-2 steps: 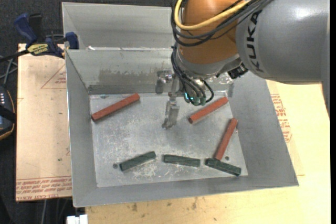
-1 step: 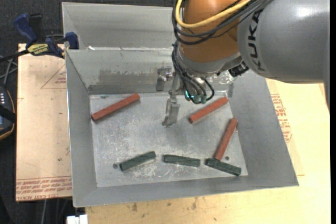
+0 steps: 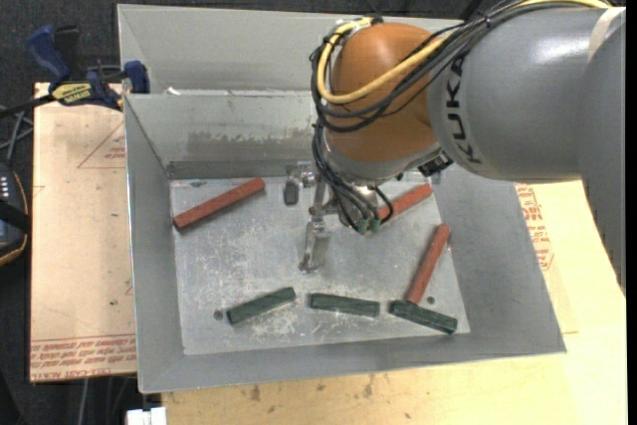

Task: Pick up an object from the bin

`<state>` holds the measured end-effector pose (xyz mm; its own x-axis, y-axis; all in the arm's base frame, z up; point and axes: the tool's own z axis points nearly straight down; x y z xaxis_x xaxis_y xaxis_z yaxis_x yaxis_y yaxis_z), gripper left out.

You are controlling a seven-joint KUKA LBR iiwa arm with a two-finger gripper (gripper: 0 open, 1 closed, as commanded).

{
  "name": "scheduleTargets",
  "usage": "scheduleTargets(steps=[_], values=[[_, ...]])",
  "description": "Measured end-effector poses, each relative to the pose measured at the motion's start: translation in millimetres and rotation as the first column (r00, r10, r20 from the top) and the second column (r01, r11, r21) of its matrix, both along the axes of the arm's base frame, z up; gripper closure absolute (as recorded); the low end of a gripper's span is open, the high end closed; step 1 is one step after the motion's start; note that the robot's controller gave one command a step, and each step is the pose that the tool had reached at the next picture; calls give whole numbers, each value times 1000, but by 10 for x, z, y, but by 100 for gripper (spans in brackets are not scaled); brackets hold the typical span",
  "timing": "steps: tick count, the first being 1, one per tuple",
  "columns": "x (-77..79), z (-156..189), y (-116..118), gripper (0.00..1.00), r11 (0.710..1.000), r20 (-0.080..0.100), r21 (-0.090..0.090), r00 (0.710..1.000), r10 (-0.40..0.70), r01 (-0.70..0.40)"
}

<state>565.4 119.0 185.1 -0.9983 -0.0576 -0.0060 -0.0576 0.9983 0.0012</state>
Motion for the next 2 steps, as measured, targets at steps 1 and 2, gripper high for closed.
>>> scheduleTargets(steps=[1, 2], values=[[-162, -605, 240, 0, 1000, -2, 0, 1000, -7, 7], [-383, -1016, 101, 0, 1000, -6, 1, 1000, 28, -28]])
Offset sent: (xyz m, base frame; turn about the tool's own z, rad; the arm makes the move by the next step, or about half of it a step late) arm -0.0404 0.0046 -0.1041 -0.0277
